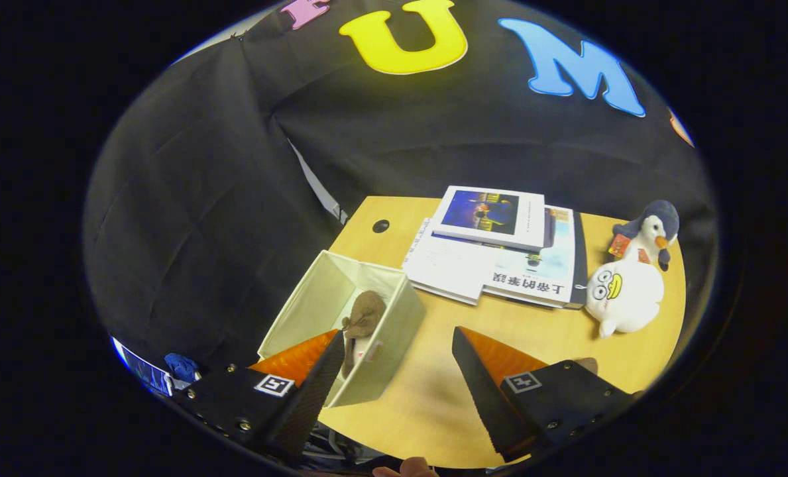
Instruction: Open the storage box then place both shoes into the box .Put the left shoe in first, then the right shoe, with the right side of both shoes facing outward in a uniform manner.
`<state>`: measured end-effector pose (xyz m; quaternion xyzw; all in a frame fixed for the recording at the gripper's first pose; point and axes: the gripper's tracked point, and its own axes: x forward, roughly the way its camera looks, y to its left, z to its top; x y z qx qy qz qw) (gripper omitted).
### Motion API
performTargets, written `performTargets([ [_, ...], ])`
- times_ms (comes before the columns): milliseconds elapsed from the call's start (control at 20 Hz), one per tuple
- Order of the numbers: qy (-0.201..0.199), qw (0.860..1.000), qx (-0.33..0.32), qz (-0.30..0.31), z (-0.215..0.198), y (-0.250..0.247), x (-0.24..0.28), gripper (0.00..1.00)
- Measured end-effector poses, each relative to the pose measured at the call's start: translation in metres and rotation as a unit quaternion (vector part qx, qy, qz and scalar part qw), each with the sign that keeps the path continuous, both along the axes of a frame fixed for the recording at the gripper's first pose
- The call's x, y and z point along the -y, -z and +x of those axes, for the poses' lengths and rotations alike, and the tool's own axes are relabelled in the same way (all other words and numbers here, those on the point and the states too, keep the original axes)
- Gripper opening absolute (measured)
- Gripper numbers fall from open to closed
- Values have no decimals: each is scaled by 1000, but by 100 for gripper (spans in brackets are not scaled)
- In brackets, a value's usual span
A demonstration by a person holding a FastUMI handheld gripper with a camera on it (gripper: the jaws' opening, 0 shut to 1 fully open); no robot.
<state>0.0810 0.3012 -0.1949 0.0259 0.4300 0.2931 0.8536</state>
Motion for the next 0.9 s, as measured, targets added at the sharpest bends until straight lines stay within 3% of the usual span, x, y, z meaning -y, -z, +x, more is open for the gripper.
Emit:
performTargets([
  [550,65,998,-7,0,-1,5,147,99],
  [900,113,993,-14,-22,-17,40,224,99],
])
